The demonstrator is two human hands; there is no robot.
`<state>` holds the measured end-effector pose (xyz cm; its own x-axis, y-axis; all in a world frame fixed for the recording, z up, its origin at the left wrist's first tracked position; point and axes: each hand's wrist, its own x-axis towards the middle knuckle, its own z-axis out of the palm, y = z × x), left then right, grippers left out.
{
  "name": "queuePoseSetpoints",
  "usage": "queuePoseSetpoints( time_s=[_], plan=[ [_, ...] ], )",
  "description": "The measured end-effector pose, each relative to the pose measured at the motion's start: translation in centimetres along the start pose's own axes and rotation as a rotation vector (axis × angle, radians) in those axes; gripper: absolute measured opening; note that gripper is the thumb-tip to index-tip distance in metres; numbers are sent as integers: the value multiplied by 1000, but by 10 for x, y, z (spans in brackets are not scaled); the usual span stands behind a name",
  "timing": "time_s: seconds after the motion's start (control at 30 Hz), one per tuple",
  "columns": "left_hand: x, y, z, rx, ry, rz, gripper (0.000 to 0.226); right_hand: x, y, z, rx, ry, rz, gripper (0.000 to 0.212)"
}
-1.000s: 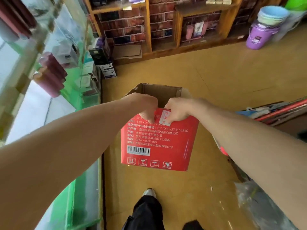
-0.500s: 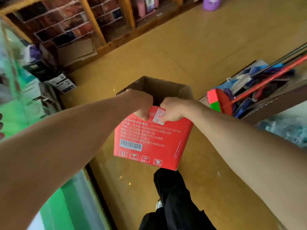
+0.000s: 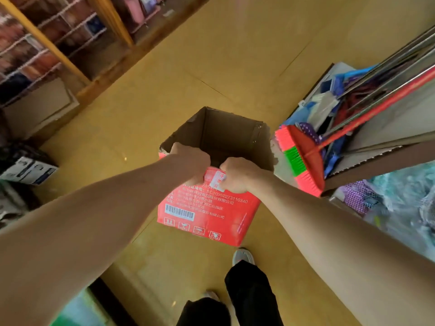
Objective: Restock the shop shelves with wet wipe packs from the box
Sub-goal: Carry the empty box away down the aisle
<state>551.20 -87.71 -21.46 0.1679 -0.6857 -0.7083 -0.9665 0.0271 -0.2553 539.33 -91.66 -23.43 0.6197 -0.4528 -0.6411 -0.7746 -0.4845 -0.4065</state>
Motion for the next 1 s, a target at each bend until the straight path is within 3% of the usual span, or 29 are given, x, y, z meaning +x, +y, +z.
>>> queuePoseSetpoints(
  time_s=[0.3, 0.6, 0.83, 1.0],
  plan=[
    [125, -56, 20, 62, 143, 69, 15, 121, 1, 0, 17, 157, 136, 15],
    [244, -105, 80, 50, 248, 172, 4, 242, -9, 28, 21, 182, 304, 3],
    [327, -114, 153, 57, 308, 208, 6, 328, 3, 87, 40, 211, 372, 29],
    [360, -95, 199, 70, 286, 227, 19, 362, 22, 134, 29, 219, 405, 21]
  ],
)
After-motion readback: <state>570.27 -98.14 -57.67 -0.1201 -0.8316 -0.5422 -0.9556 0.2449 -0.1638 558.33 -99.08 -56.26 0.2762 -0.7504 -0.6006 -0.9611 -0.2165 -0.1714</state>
